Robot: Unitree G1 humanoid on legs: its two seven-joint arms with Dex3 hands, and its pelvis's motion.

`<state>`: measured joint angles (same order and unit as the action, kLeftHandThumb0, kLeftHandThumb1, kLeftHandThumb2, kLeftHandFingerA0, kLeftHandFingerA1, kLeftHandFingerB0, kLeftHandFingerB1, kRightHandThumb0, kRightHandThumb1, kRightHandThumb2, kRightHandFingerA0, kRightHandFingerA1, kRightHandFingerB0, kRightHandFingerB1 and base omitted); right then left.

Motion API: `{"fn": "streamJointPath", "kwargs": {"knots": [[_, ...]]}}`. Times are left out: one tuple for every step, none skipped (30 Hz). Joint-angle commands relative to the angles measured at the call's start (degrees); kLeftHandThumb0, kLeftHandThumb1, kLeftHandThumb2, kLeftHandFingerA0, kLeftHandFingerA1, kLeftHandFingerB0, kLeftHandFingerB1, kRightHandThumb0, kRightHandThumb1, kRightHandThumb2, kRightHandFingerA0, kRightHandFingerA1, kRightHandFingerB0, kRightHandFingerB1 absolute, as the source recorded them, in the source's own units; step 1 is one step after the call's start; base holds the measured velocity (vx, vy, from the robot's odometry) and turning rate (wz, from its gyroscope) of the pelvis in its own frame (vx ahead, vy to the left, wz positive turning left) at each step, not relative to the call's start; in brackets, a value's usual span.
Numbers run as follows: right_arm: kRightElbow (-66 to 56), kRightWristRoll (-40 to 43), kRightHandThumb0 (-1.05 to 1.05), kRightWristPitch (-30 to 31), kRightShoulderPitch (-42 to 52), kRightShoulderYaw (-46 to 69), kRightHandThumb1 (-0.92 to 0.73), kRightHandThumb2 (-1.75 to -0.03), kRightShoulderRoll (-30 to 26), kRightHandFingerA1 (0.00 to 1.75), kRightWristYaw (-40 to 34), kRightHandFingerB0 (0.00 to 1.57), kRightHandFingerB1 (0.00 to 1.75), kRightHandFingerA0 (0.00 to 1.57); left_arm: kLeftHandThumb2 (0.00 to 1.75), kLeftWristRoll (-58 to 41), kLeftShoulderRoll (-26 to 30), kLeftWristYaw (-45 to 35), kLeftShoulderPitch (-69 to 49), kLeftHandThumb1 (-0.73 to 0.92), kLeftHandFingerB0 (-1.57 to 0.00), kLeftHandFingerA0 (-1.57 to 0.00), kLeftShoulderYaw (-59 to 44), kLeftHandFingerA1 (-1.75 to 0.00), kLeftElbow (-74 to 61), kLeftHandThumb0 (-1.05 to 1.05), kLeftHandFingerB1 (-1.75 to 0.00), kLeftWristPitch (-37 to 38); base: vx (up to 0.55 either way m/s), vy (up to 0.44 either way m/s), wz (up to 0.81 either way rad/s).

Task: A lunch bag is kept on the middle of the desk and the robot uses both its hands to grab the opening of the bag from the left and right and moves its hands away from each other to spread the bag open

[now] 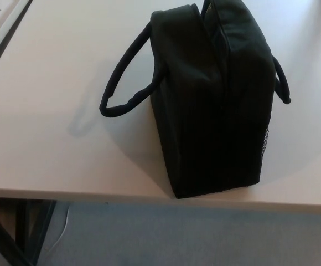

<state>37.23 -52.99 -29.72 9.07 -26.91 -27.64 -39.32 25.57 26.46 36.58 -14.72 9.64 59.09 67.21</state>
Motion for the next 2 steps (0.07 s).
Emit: {"fn": "streamJointPath", "kwargs": {"knots": [[-0.06,0.70,-0.49,0.52,0.81,-0.02,-0.79,-0.65,-0.99,0.30,-1.49,0.15,0.27,0.21,0.93,-1.14,-0.02,-2.98,-0.44,0.70,-0.14,-0.44,-1.16,-0.52,-0.10,-0.58,-0.41,0.67,0.00,0.000,0.00],[-0.06,0.70,-0.49,0.52,0.81,-0.02,-0.79,-0.65,-0.99,0.30,-1.49,0.15,0.27,0.21,0.93,-1.14,-0.02,-2.98,-0.44,0.70,-0.14,-0.44,-1.16,-0.52,-0.10,-0.58,-0.41,0.67,0.00,0.000,0.00]]}}
